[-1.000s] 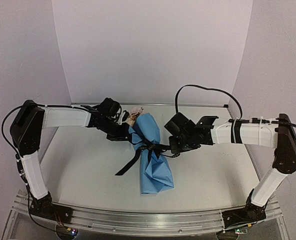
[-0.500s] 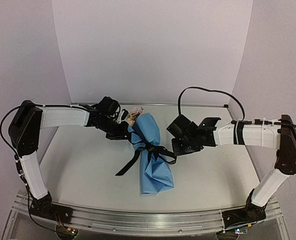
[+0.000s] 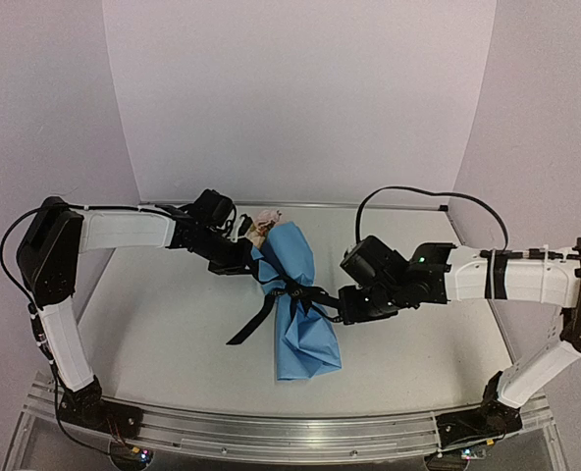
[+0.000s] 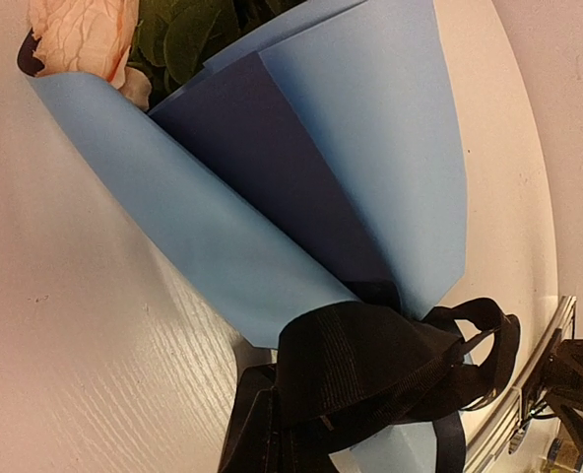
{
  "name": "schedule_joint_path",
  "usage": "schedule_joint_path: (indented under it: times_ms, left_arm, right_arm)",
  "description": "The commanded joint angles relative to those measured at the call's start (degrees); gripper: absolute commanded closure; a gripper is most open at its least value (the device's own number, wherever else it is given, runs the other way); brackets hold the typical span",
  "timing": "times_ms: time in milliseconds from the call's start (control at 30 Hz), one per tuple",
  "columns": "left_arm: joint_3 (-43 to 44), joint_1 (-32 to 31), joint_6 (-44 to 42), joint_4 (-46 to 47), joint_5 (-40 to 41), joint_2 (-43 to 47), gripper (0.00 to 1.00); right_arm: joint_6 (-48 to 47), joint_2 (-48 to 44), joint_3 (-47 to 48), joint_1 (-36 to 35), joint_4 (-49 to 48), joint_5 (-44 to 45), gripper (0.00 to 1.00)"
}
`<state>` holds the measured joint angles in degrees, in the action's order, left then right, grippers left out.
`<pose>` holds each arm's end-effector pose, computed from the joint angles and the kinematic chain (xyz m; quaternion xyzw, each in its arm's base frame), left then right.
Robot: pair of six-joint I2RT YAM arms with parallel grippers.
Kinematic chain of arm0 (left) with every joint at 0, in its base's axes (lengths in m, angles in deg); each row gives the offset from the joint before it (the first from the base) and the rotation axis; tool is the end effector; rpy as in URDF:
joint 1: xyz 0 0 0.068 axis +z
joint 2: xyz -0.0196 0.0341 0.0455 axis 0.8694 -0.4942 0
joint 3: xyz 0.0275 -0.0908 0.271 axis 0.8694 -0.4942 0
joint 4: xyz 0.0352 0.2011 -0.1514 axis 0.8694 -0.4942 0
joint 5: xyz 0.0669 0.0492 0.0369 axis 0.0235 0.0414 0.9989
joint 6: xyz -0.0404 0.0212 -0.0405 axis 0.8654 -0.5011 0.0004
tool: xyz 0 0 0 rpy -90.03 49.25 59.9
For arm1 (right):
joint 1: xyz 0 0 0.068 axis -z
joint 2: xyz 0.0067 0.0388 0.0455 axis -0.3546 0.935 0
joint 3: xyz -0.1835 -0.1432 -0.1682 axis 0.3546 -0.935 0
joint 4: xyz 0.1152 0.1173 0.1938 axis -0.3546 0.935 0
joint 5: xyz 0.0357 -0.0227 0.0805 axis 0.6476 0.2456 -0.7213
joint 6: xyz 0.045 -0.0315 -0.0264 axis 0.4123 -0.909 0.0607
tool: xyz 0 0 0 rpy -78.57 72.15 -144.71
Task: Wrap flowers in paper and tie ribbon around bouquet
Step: Cross the half-tied ribbon over the folded bouquet.
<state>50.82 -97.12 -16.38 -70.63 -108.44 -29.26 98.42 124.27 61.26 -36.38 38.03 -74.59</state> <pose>0.3135 -0.2524 0.2196 0.1318 0.9243 -0.3024 0.1920 0.1756 0.2569 0.2470 -0.1405 0.9453 0.1471 0.2549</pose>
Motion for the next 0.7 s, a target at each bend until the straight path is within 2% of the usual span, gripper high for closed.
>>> schedule_joint_path:
  times_ms: [0, 133, 233, 467, 667]
  left_arm:
    - [1.68, 0.24, -0.4, 1.86, -1.04, 1.05, 1.0]
    - [2.32, 0.22, -0.8, 1.48, -1.39, 0.72, 1.0]
    - [2.65, 0.25, -1.08, 1.17, -1.43, 0.59, 1.0]
    - [2.97, 0.26, -1.4, 0.9, -1.75, 0.42, 1.0]
    - [3.28, 0.26, -1.44, 0.81, -1.88, 0.1, 1.0]
  right_arm:
    - [-4.47, 3.49, 3.33, 2.86, -3.11, 0.51, 0.5]
    - [-11.56, 6.41, 3.37, 7.36, -9.99, -8.11, 0.48]
    - [-15.49, 9.06, 4.49, 8.63, -12.35, -10.46, 0.46]
    - [-18.11, 12.5, 6.96, 10.61, -14.1, -17.13, 0.48]
    - [-16.96, 12.62, 5.9, 10.57, -14.01, -18.17, 0.6]
